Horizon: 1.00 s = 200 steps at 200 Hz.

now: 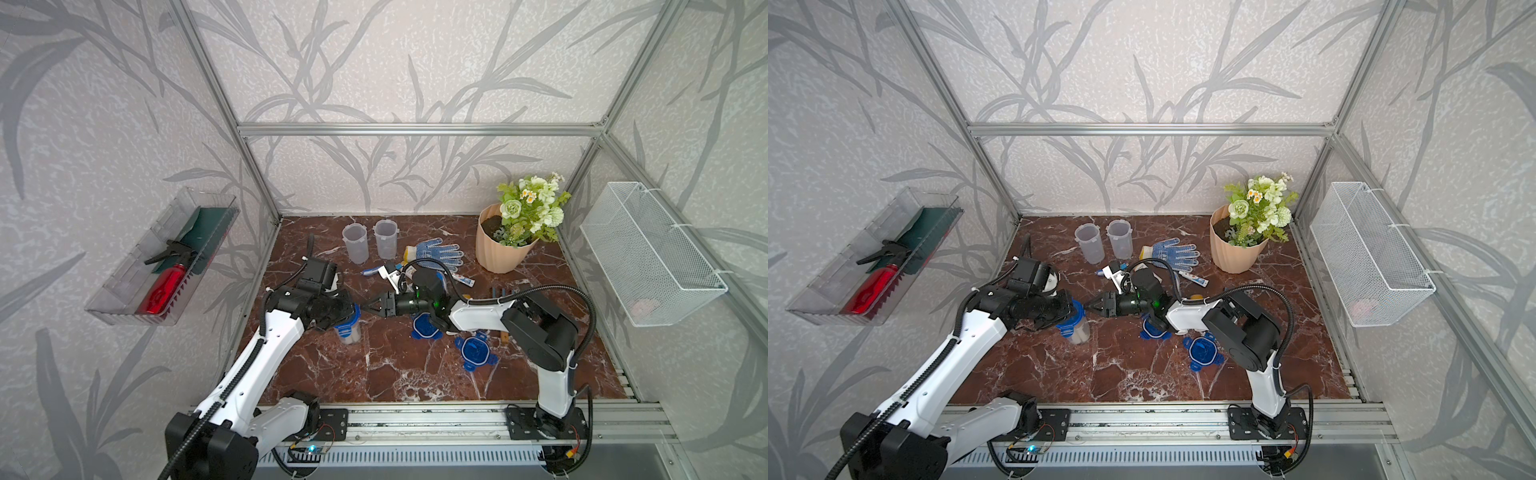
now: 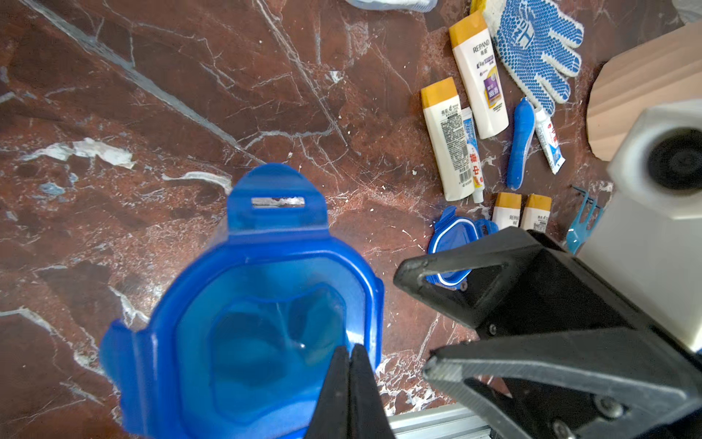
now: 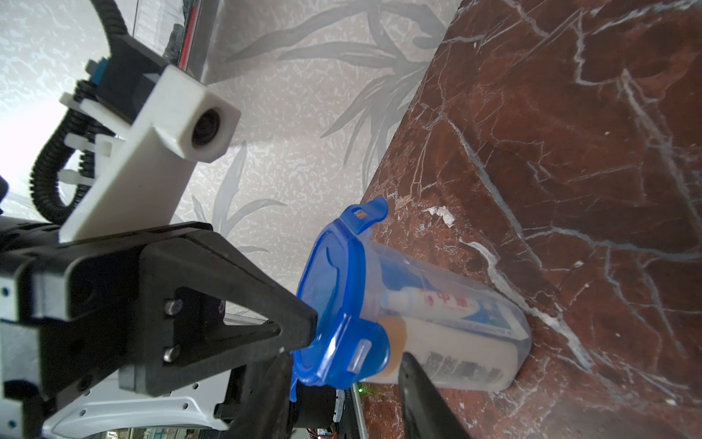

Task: Take out toiletry kits
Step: Unfasten the latch on the container.

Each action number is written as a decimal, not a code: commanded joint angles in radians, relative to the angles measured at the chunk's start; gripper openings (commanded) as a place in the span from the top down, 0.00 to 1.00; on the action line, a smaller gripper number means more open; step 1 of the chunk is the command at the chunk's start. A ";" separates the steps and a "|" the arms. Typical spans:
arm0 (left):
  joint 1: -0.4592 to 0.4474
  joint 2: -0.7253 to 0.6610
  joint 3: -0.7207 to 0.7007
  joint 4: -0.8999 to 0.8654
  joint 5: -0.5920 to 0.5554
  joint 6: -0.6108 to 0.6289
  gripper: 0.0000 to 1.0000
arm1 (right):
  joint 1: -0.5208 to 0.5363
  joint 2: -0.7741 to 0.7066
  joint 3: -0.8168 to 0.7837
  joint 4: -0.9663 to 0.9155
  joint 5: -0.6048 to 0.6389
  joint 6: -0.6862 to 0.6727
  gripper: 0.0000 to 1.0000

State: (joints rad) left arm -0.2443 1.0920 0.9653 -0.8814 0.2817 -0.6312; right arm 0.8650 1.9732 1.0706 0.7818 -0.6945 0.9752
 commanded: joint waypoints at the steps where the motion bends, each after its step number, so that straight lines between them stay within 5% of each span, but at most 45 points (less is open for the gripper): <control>1: 0.021 0.022 -0.065 -0.067 -0.032 -0.020 1.00 | 0.007 0.027 0.031 0.049 -0.030 0.020 0.54; 200: 0.050 0.033 -0.162 -0.111 0.019 -0.029 1.00 | 0.032 0.106 0.004 0.462 -0.043 0.301 0.52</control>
State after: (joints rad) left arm -0.1967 1.0706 0.8982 -0.7990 0.3542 -0.6521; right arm 0.8967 2.0941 1.0744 1.0431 -0.7368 1.2213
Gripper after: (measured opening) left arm 0.048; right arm 0.481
